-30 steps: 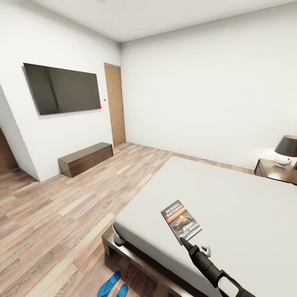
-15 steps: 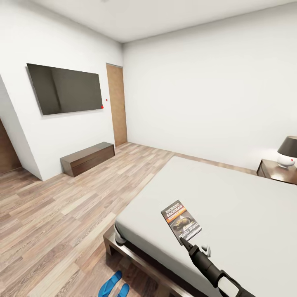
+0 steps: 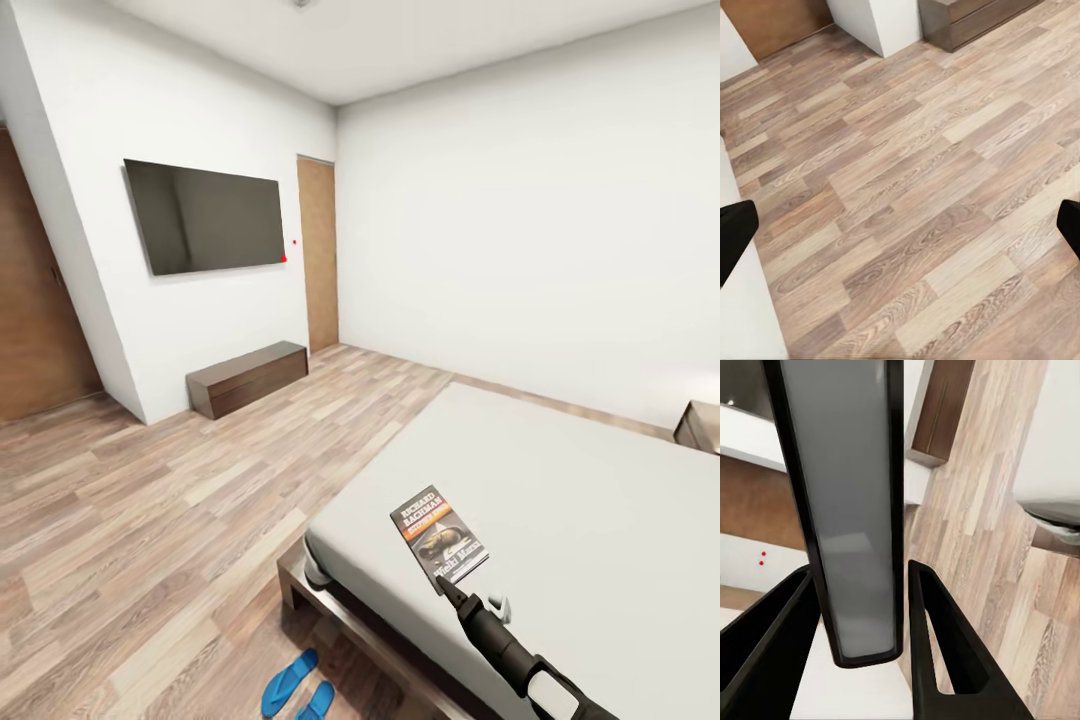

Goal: In the bedroom, move the book from the bed onto either nightstand, and place the two sandals side by side next to the bed.

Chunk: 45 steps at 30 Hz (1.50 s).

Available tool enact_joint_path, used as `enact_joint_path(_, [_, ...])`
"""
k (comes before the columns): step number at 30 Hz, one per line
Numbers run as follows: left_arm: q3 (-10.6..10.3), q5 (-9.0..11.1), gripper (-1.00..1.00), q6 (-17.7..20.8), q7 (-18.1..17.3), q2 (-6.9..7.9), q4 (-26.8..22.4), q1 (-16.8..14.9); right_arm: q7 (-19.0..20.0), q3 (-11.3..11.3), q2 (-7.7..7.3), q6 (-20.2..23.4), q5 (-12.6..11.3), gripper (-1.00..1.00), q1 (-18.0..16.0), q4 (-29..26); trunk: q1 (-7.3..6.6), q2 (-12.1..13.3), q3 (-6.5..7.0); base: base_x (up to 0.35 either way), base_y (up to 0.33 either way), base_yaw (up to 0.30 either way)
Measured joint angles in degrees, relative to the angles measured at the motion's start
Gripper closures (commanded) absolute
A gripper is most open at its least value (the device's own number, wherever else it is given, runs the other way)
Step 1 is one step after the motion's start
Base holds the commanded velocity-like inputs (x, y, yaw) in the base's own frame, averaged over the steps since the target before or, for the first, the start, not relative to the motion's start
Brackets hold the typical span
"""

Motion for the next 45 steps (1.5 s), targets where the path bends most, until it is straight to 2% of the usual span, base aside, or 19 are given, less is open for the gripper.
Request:
enact_joint_path(19, [-0.1, 0.0, -1.00, -0.3, 0.0, 0.00, 0.0, 0.0, 0.0, 0.1, 0.34, 0.0, 0.1, 1.00, 0.0, 0.0, 0.00, 0.0, 0.00, 0.000, 0.000, 0.280])
enact_joint_path(23, [-0.9, 0.0, -1.00, -0.9, 0.0, -0.06, 0.1, 0.0, 0.0, 0.1, 0.38, 0.0, 0.1, 1.00, 0.0, 0.0, 0.00, 0.0, 0.00, 0.000, 0.000, 0.280])
enact_joint_path(36, [-2.5, 0.0, -1.00, -1.1, 0.1, -2.11, 0.1, -0.3, 0.0, 0.1, 0.40, 0.0, 0.1, 1.00, 0.0, 0.0, 0.00, 0.0, 0.00, 0.000, 0.000, 0.280])
enact_joint_path(39, [-4.8, 0.0, -1.00, -1.1, 0.4, -3.02, 0.1, -0.4, 0.0, 0.1, 0.40, 0.0, 0.1, 1.00, 0.0, 0.0, 0.00, 0.0, 0.00, 0.000, 0.000, 0.274])
enact_joint_path(42, [-8.7, -0.9, -1.00, -1.0, 2.1, -4.40, 0.2, -0.4, 0.0, 0.1, 0.40, 0.0, 0.1, 1.00, 0.0, 0.0, 0.00, 0.0, 0.00, 0.000, 0.000, 0.272])
enact_joint_path(43, [-11.7, -1.7, -1.00, -0.8, 4.0, -5.77, 0.3, -0.5, 0.0, 0.1, 0.40, 0.0, 0.1, 1.00, 0.0, 0.0, 0.00, 0.0, 0.00, 0.000, 0.000, 0.272])
enact_joint_path(45, [-15.4, -3.0, -1.00, -0.7, 6.5, -7.86, 0.4, -0.6, 0.0, 0.1, 0.40, 0.0, 0.1, 1.00, 0.0, 0.0, 0.00, 0.0, 0.00, 0.000, 0.000, 0.271])
